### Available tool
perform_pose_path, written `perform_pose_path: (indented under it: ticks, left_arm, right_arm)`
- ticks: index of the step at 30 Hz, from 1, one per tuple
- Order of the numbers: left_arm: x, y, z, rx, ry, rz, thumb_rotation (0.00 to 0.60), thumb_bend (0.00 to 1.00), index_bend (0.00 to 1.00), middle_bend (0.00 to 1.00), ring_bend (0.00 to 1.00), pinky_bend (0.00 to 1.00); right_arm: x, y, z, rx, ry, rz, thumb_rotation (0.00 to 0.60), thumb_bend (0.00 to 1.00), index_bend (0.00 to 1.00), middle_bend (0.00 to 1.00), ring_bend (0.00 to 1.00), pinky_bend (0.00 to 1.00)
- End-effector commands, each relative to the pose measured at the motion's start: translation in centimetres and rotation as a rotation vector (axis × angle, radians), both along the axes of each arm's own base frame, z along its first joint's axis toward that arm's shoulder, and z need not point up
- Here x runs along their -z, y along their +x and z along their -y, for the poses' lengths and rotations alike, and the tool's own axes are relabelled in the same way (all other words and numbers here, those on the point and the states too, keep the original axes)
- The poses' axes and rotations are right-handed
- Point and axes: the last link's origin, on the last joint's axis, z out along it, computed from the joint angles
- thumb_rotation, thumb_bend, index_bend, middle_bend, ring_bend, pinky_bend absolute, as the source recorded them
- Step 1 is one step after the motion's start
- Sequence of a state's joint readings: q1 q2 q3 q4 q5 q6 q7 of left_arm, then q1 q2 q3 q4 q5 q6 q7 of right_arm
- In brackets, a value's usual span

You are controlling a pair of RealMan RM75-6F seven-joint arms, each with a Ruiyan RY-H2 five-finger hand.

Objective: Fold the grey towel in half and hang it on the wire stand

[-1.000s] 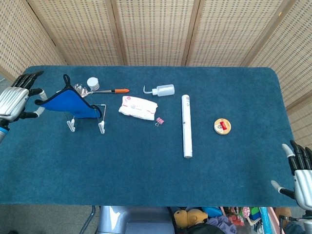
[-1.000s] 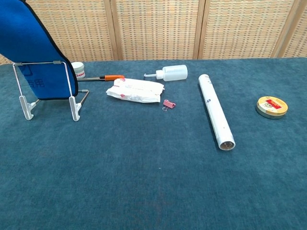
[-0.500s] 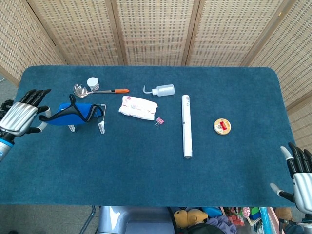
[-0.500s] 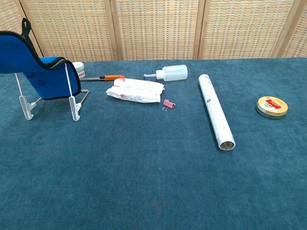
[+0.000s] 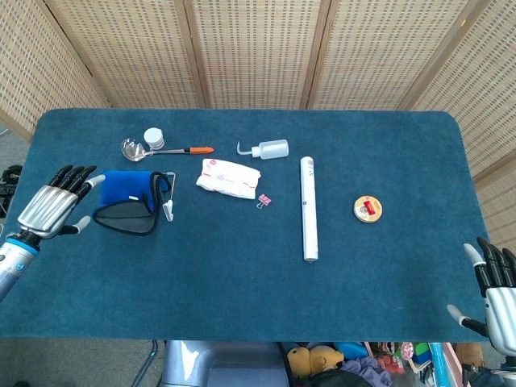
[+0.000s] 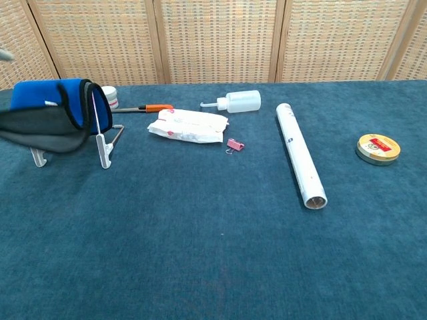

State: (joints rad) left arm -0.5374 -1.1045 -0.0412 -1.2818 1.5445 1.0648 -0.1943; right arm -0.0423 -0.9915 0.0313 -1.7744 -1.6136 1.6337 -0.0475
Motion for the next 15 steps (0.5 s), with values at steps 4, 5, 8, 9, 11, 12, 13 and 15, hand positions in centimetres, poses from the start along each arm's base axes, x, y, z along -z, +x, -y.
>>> perform_pose_path:
  ticks: [4,5,8,9,11,12,13,15]
  left_arm:
    - [-0.2,-0.2,0.8,0.029,-0.004,0.041,0.6,0.2,0.0,0.0,0.0,0.0]
    - [-0.3,-0.2,0.9,0.033,-0.001,0.045,0.6,0.2,0.0,0.0,0.0,0.0]
    - [-1.8,-0.1,2.0,0.039,0.037,0.097,0.6,0.2,0.0,0.0,0.0,0.0]
    - [-2.3,0.0,2.4,0.039,0.051,0.111,0.6,0.2,0.0,0.0,0.0,0.0]
    - [-3.0,0.1,2.9,0.037,0.067,0.12,0.6,0.2,0.0,0.0,0.0,0.0]
    - [-3.7,0.1,3.7,0.028,0.093,0.122,0.6,0.2,0.0,0.0,0.0,0.0]
    - [-4.2,0.2,4.5,0.02,0.113,0.122,0.6,0.2,0.0,0.0,0.0,0.0]
    - [-4.8,0.6,6.2,-0.008,0.156,0.126,0.6,0.2,0.0,0.0,0.0,0.0]
  right_arm:
    - [-0.1,0.0,0.0,-0.001,0.0,0.002,0.6,0.0,0.0,0.0,0.0,0.0]
    - [-0.1,0.0,0.0,-0.002,0.001,0.002,0.6,0.0,0.0,0.0,0.0,0.0]
    - [-0.1,0.0,-0.1,-0.005,0.003,0.007,0.6,0.0,0.0,0.0,0.0,0.0]
    - [-0.1,0.1,-0.1,-0.006,0.001,0.009,0.6,0.0,0.0,0.0,0.0,0.0]
    - [-0.2,0.1,-0.2,-0.008,0.001,0.011,0.6,0.0,0.0,0.0,0.0,0.0]
    - [-0.2,0.1,-0.2,-0.01,-0.001,0.014,0.6,0.0,0.0,0.0,0.0,0.0]
    - [-0.3,0.1,-0.2,-0.012,-0.002,0.015,0.6,0.0,0.0,0.0,0.0,0.0]
    - [-0.4,0.1,-0.3,-0.016,-0.007,0.018,0.6,0.0,0.0,0.0,0.0,0.0]
